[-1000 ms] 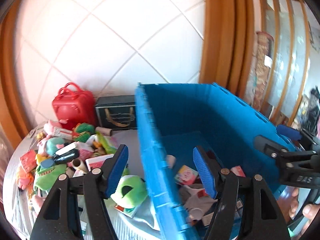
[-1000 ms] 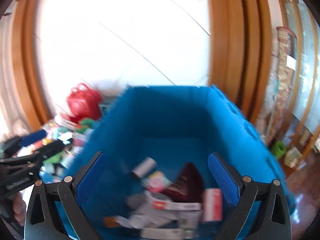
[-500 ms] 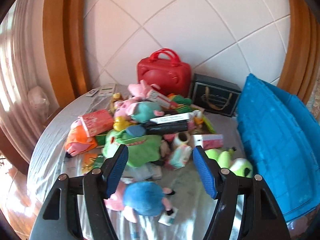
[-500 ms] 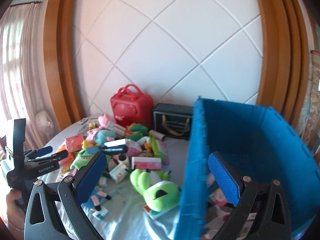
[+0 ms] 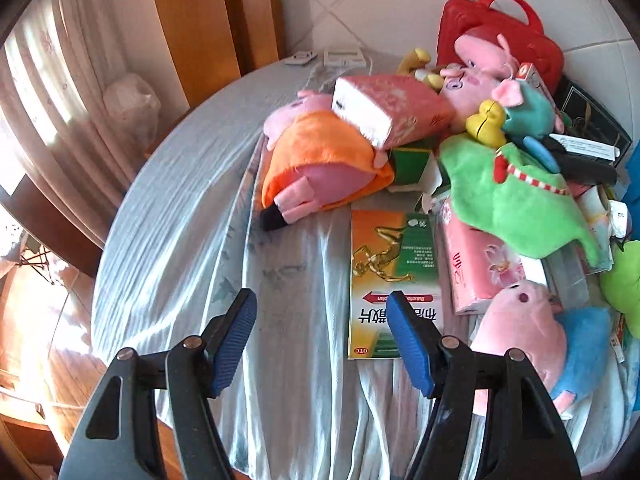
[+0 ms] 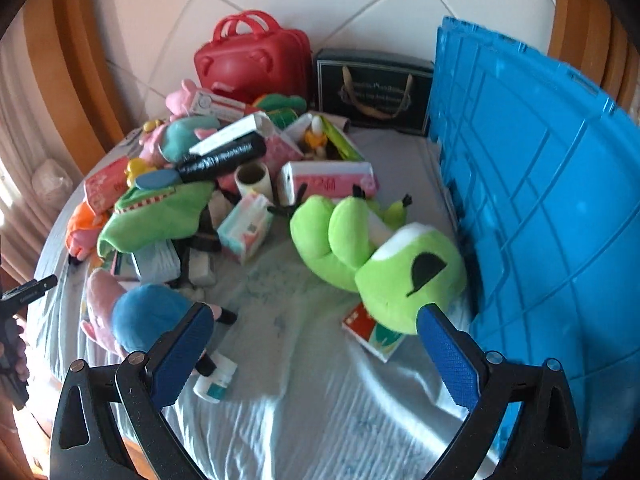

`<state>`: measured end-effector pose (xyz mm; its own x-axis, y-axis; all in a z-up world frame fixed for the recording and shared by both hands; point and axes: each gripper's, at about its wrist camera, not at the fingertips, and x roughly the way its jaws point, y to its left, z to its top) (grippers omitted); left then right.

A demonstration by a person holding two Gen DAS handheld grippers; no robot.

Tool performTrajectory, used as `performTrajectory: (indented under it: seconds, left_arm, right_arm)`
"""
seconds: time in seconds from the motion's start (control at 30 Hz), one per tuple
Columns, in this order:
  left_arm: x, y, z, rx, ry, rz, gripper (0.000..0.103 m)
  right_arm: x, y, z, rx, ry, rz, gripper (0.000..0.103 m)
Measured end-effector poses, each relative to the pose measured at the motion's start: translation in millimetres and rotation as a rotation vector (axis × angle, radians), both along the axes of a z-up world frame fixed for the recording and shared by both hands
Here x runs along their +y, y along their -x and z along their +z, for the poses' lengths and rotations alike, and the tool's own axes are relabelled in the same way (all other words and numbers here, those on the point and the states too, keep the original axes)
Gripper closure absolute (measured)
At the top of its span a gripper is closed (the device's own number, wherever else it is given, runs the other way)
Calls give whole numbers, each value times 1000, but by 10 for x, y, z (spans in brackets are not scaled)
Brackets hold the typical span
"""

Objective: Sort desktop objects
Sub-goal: 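Grasp the Bulufen medicine box with the left tool while the right tool grasps a small white pill bottle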

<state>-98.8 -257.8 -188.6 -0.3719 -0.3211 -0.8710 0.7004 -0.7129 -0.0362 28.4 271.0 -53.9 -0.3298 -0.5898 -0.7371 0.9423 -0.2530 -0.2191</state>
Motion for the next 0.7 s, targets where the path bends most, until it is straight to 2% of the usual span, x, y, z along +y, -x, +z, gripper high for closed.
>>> performTrajectory:
  seconds: [0.1, 0.3, 0.43, 0.5, 0.57, 0.6, 0.7]
  left_arm:
    - [-89, 139, -216, 26, -79, -30, 36]
    - [-28, 609, -446, 19, -141, -109, 36]
    - [33, 866, -609, -19, -149, -148, 37]
    - [69, 939, -631, -36, -86, -142, 36]
    - [129, 1014, -644, -52, -30, -167, 30]
    - [136, 1035, -649, -60, -18, -168, 24]
    - [71, 982, -682, -42, -74, -143, 20]
  right_arm:
    - [-32, 15, -215, -5, -52, -47, 0]
    - [-24, 88, -432, -6, -117, -87, 0]
    - [11, 156, -551, -34, -142, -109, 0]
    - [14, 160, -608, -48, -155, -105, 0]
    - [13, 140, -668, -55, -169, -86, 0]
    - [4, 122, -704, -58, -177, -76, 0]
    - [-35, 47, -852, -68, -206, -50, 0]
